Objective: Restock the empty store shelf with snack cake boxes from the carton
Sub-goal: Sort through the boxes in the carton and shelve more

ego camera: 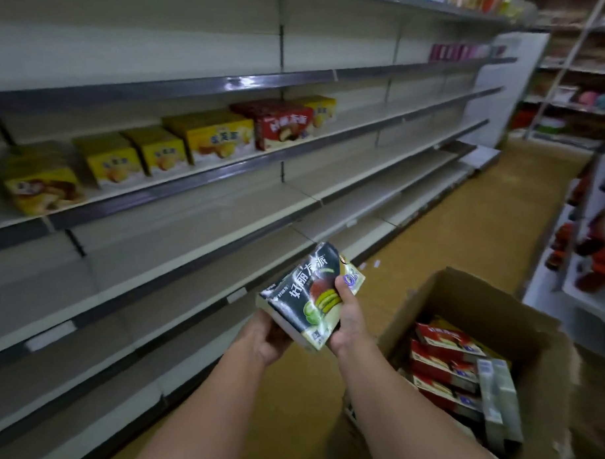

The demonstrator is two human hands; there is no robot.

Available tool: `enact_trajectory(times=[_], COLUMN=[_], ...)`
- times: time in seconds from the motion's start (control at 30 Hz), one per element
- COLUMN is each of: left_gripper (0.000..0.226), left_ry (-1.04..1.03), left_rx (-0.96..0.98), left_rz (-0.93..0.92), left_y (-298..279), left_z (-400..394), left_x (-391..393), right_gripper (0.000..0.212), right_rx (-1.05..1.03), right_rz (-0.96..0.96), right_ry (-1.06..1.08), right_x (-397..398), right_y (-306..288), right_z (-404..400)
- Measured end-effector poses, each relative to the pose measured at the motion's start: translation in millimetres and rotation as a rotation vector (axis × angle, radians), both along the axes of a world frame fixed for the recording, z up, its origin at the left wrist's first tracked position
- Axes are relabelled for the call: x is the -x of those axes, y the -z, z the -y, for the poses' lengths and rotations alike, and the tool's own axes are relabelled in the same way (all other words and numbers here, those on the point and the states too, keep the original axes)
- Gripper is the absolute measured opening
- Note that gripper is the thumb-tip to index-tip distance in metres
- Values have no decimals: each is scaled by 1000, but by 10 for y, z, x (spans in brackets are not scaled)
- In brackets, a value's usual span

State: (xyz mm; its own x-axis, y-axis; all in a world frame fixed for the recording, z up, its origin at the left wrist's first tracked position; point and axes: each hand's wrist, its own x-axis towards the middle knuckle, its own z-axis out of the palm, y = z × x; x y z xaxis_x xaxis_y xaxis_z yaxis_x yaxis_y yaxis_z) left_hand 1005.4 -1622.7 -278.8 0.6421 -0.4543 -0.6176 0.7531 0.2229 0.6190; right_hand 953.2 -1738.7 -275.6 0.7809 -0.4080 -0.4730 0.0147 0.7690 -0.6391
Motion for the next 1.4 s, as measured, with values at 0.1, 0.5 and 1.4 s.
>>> enact_trajectory(times=[0.1, 0.5, 1.4], left_gripper=[19, 20, 37], left_ry=[-180, -573, -920], left_rx=[-76, -190, -361], left_rz=[70, 201, 355], left_y=[8, -327, -838], left_z=[-551, -2795, -5156], left_x=[-209, -827, -2192], right_gripper=[34, 40, 8], right_rx=[27, 64, 267], right_rz=[-41, -10, 50], right_ry=[-45, -238, -796], right_x=[-189, -1266, -3222], right_y=[-58, -218, -990], right_z=[-228, -1884, -4515])
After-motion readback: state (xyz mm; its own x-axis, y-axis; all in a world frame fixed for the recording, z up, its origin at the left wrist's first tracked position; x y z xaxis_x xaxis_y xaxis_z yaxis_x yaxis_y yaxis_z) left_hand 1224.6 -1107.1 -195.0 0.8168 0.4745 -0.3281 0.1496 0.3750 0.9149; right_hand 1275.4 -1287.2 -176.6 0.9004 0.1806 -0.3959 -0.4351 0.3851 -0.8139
